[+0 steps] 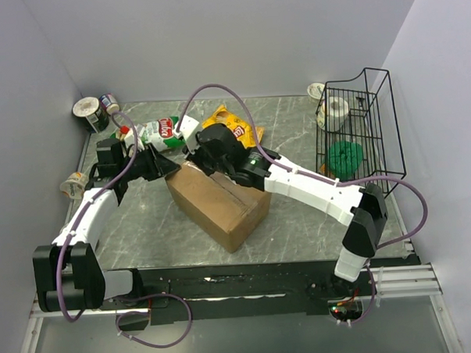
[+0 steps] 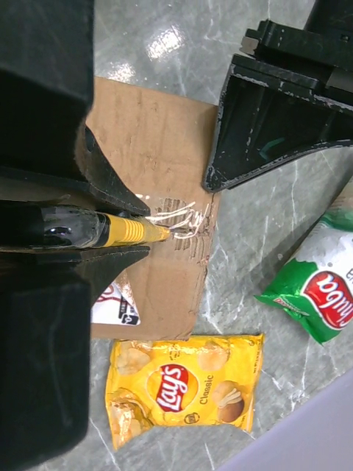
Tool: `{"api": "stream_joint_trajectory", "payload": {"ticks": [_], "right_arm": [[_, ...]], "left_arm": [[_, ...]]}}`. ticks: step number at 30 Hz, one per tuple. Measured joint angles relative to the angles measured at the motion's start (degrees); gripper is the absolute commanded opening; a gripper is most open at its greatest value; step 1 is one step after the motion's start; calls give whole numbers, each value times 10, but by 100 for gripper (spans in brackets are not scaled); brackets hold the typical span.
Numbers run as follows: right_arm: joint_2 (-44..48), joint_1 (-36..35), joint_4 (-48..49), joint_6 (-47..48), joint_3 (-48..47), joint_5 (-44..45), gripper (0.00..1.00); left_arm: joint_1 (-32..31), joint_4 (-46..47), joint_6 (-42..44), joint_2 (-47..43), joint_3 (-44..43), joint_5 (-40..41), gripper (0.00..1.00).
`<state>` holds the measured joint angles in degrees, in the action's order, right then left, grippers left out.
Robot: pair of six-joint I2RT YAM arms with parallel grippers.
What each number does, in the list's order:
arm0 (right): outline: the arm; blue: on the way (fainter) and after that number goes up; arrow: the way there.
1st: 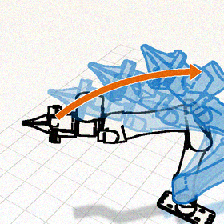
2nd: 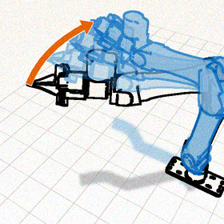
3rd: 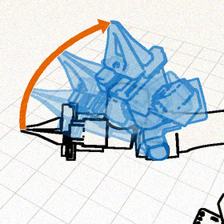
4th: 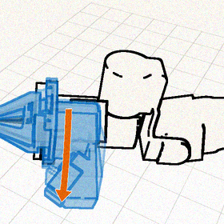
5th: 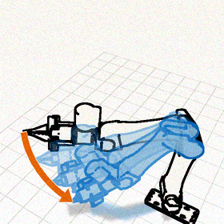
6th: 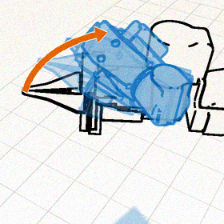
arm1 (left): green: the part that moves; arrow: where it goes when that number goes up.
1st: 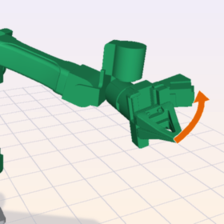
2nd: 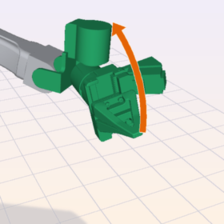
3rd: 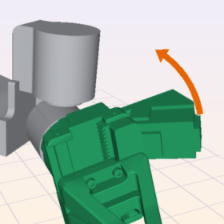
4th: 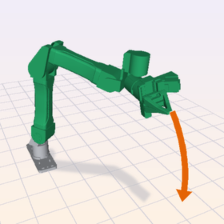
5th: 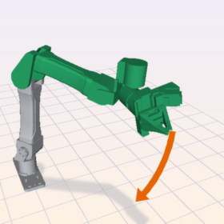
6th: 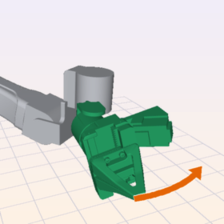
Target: Unpack the express box
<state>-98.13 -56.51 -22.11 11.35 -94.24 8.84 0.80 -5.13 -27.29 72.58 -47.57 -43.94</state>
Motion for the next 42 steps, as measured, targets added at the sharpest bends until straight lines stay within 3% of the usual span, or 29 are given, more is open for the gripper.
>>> {"api": "stream_joint_trajectory", "payload": {"ticks": [5,11,18,24,34,38,39,42], "right_arm": [[21,-3,-2,-10,23,2,0],[23,-5,-1,-10,26,4,0],[-11,-6,-13,20,-18,1,0],[-61,-7,-16,33,-86,-24,0],[-58,5,6,37,-66,-85,0],[-33,25,24,30,-43,-112,0],[-21,31,31,28,-32,-116,0],[24,45,51,22,3,-130,0]], "left_arm": [[-2,1,-7,0,2,1,32],[-1,-3,-9,1,3,-5,54],[8,-41,-6,-15,5,-20,57],[26,-90,5,-89,35,-34,57],[76,-167,18,-140,46,-57,67],[78,-188,52,-111,-32,-59,54],[78,-186,59,-101,-58,-63,43],[66,-168,83,-81,-112,-87,22]]}}
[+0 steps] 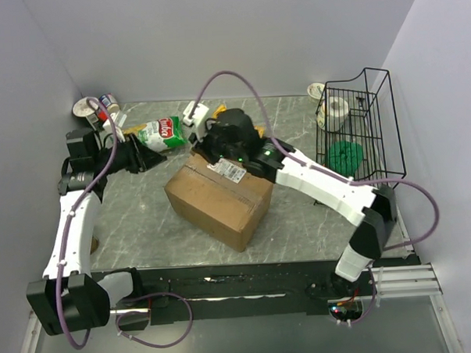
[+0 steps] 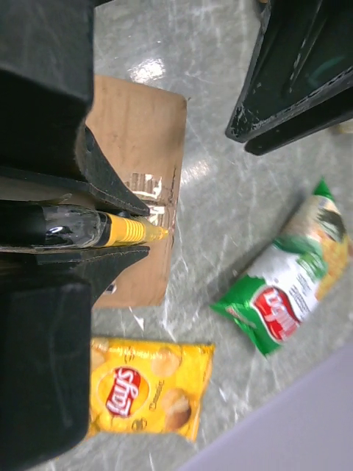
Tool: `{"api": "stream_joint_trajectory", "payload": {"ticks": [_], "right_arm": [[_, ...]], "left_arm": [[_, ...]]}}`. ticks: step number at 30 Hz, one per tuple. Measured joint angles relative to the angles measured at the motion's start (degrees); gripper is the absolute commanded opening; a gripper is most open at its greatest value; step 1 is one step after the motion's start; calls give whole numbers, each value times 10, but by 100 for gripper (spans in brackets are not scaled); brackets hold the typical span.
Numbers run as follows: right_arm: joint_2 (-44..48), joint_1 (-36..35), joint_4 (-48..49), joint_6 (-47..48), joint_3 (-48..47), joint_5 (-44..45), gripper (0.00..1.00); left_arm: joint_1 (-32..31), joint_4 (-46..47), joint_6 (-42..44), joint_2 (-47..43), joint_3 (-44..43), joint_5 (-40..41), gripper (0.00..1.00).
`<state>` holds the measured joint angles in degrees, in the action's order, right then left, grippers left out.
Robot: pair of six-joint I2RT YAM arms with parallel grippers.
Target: Unpack the express box
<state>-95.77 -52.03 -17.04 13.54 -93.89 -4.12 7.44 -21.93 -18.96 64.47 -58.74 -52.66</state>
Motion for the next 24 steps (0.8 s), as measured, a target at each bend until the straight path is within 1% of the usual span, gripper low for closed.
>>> {"api": "stream_joint_trajectory", "payload": {"ticks": [2,3,6,10,15,24], "right_arm": [[27,5,10,-2,17,-1,0],[38,5,13,-5,23,-1,0],[61,5,22,-11,39,-1,0],[68,-1,27,-23,57,8,0],[67,-9,26,-35,63,20,0],[43,-26,37,-47,63,26,0]], "left_arm": [[-20,17,9,8,-7,-26,12],[-33,22,12,12,-6,-41,1],[-77,41,12,31,10,-69,1],[-110,34,22,53,47,-73,1],[-110,26,31,73,74,-70,1],[-110,68,17,63,99,-75,1]]}}
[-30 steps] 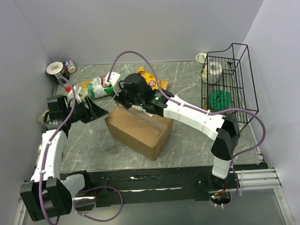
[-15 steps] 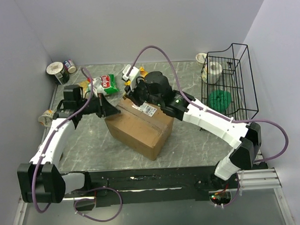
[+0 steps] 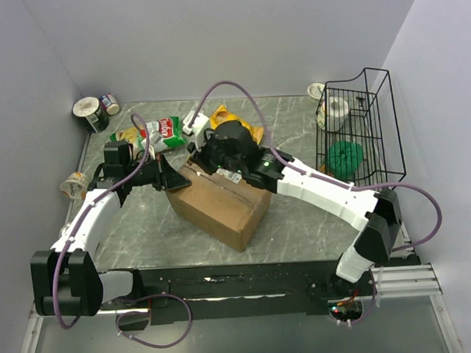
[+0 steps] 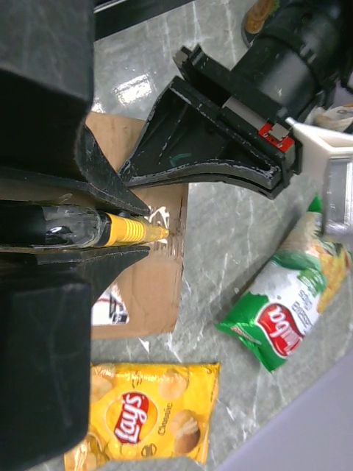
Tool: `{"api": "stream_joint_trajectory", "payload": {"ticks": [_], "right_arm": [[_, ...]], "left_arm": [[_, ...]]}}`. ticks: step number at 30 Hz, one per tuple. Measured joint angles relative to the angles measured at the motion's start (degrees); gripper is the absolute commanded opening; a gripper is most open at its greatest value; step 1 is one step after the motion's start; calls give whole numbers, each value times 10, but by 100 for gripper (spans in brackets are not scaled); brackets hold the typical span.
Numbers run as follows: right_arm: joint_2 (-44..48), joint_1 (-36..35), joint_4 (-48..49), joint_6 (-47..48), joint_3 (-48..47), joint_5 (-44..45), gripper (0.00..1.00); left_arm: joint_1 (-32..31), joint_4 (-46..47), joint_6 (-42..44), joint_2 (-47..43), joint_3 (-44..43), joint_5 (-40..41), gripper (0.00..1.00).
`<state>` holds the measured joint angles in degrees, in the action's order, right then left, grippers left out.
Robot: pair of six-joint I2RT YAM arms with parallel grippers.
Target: Unpack the express box
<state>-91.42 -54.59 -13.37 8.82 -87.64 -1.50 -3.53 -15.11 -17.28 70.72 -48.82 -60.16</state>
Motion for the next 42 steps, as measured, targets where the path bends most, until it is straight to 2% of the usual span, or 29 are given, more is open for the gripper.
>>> {"api": "stream_joint_trajectory", "payload": {"ticks": [7,42], "right_arm": [[-40,-12,5,3,0,15,0],[-41,-11,35,32,-2,52,0]], "left_arm": [[1,24,-9,-11,17,3,1],[1,41,-28,-11,22,5,1]]}}
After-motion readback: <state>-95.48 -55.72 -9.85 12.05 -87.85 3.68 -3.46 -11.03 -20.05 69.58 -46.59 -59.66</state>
